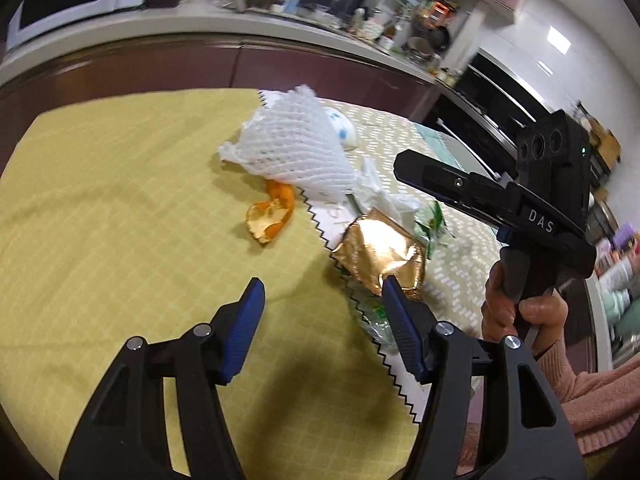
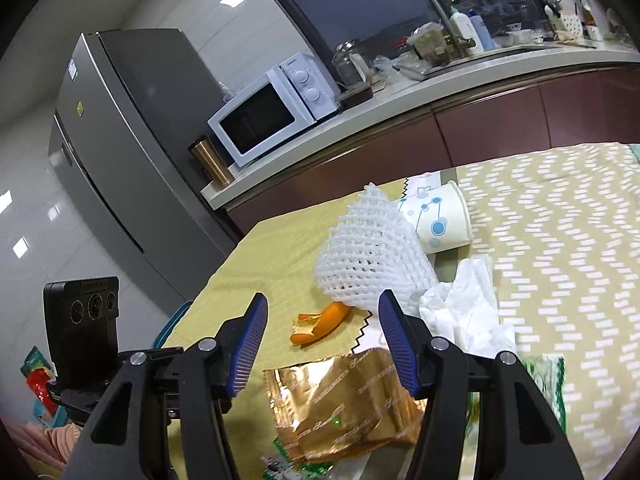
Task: Collect trash
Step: 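Move both tools back over the remaining trash on the table, then grasp the second gold wrapper with the left tool while the right tool grasps another foam net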
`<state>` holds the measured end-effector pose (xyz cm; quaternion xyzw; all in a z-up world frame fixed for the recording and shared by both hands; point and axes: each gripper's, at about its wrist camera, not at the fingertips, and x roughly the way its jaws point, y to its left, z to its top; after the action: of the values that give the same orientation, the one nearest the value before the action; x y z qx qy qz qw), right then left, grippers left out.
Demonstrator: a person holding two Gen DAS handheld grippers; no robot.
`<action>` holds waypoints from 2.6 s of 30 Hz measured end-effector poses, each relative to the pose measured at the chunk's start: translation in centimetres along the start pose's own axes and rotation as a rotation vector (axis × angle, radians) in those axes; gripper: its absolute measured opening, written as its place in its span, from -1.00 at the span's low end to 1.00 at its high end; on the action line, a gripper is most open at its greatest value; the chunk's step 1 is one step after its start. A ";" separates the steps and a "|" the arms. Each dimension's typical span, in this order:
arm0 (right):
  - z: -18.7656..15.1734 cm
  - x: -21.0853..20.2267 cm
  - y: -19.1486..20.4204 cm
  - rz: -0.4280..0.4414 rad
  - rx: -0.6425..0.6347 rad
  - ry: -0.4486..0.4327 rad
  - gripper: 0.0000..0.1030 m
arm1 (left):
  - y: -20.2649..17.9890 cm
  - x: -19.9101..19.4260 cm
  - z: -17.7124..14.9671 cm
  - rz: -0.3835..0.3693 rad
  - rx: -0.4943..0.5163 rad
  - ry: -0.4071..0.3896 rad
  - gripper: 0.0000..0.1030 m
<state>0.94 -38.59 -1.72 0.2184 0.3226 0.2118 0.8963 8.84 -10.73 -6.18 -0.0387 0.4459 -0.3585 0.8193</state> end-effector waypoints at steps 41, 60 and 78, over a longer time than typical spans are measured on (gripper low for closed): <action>1.8 -1.8 -1.9 -0.132 0.053 -0.065 0.16 | -1.5 3.6 1.1 -0.202 -0.044 0.140 0.25; 3.8 5.2 -1.4 -0.220 -0.010 0.092 0.16 | 2.1 3.7 0.7 -0.333 -0.168 0.069 -0.92; 2.6 6.9 0.1 -0.182 -0.041 0.177 -0.55 | 10.6 -6.1 -0.9 -0.279 -0.263 -0.090 -0.92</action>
<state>7.54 -35.60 -3.20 0.1506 0.4144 0.1546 0.8841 11.92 1.13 -6.53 -0.2230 0.4420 -0.4050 0.7687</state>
